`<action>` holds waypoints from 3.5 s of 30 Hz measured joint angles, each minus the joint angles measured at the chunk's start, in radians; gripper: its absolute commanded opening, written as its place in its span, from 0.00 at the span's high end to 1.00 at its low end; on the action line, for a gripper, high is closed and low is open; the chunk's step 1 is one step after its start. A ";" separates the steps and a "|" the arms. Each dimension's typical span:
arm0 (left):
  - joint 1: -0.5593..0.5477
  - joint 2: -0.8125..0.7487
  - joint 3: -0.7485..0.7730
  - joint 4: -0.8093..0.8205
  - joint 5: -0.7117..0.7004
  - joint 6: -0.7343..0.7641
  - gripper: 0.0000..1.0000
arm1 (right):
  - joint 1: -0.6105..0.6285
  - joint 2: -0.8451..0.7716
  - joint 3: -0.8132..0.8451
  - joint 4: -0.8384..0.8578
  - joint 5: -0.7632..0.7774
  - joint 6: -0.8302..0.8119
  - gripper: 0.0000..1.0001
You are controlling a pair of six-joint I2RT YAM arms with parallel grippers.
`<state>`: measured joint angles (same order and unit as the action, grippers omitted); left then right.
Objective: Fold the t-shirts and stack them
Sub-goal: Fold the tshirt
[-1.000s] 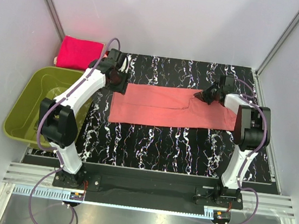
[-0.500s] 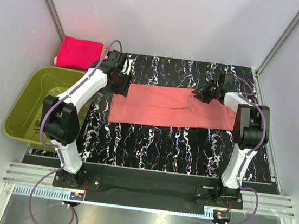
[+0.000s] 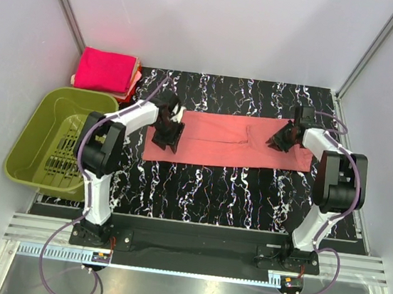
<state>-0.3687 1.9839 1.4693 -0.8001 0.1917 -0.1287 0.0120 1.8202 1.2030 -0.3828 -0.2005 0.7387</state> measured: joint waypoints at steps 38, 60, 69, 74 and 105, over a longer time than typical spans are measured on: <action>-0.217 -0.366 -0.402 0.281 0.059 -0.244 0.60 | -0.094 0.293 0.483 -0.076 -0.201 -0.222 0.67; -0.578 -0.312 -0.510 0.403 0.054 -0.426 0.68 | -0.131 -0.108 0.119 -0.100 -0.121 -0.139 0.72; -0.272 -0.320 -0.311 0.242 -0.043 -0.244 1.00 | -0.139 -0.083 0.123 -0.082 -0.135 -0.131 0.71; -0.202 -0.254 -0.311 0.176 -0.116 -0.209 1.00 | -0.139 -0.083 0.122 -0.071 -0.154 -0.131 0.71; -0.756 -0.279 -0.354 0.219 -0.118 -0.475 0.82 | -0.262 0.264 0.232 0.169 -0.239 -0.165 0.48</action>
<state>-1.1252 1.7050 1.1156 -0.5812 0.0734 -0.6041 -0.2501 2.0838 1.4345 -0.2138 -0.4397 0.5739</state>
